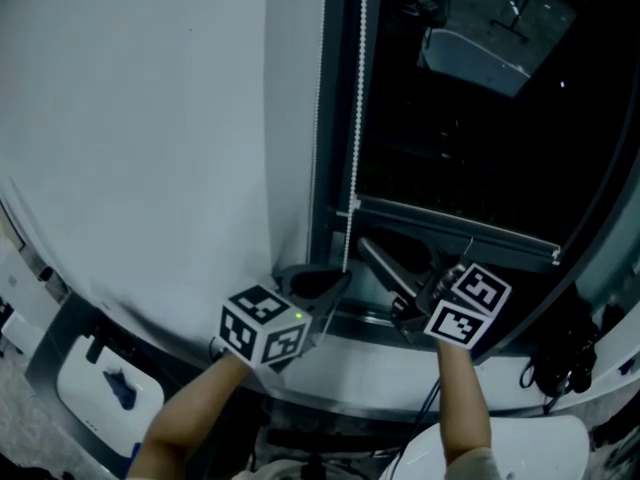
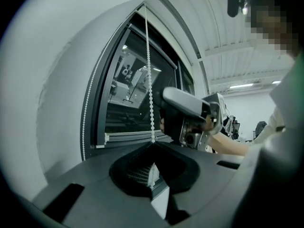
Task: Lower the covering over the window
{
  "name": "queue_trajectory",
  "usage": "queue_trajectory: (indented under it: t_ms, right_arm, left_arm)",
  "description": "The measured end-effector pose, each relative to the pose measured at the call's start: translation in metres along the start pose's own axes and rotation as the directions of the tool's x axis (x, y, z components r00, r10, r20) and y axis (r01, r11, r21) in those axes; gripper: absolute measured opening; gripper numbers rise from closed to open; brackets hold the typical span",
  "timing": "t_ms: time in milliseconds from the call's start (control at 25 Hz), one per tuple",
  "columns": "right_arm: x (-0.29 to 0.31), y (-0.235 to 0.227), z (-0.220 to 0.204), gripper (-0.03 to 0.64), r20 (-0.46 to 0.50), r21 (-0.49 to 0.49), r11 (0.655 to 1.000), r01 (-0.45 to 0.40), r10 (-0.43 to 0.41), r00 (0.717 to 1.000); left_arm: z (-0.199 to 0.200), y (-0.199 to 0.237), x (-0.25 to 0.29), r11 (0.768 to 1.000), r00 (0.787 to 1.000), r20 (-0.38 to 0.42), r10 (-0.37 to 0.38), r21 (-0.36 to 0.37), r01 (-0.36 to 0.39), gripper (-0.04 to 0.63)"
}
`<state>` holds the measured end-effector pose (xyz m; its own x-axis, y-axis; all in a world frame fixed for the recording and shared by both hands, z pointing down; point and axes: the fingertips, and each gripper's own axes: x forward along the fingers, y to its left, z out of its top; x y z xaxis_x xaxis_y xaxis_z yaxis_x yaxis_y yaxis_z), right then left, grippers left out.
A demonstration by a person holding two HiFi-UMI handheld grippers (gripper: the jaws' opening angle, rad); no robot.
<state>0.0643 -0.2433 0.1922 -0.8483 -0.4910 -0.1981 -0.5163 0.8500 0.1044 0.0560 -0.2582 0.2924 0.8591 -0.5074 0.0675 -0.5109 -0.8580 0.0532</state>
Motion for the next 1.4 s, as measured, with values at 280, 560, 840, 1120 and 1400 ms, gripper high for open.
queue_trajectory:
  t_ms: [280, 560, 840, 1120, 1400]
  right_arm:
    - [0.027, 0.007, 0.028, 0.095, 0.026, -0.027, 0.999, -0.036, 0.037, 0.999]
    - [0.035, 0.014, 0.046, 0.093, 0.042, -0.061, 0.996, -0.061, 0.064, 0.997]
    - [0.039, 0.012, 0.044, 0.032, 0.023, -0.07, 0.996, -0.048, 0.05, 0.999]
    - [0.039, 0.01, 0.048, 0.018, 0.027, -0.081, 0.995, -0.052, 0.055, 0.998]
    - [0.034, 0.009, 0.009, 0.017, -0.047, -0.063, 0.996, -0.064, 0.061, 0.997]
  left_arm:
    - [-0.047, -0.01, 0.0, 0.999, 0.996, -0.091, -0.02, -0.032, 0.018, 0.021]
    - [-0.128, -0.016, 0.005, 0.995, 0.97, -0.236, -0.059, -0.092, 0.038, 0.021]
    - [-0.14, -0.014, 0.005, 0.996, 0.963, -0.265, -0.057, -0.084, 0.036, 0.021]
    - [-0.133, -0.008, -0.001, 0.995, 0.97, -0.232, -0.068, -0.081, 0.05, 0.021]
    - [-0.056, 0.01, -0.032, 0.995, 0.999, 0.029, -0.02, -0.092, 0.023, 0.025]
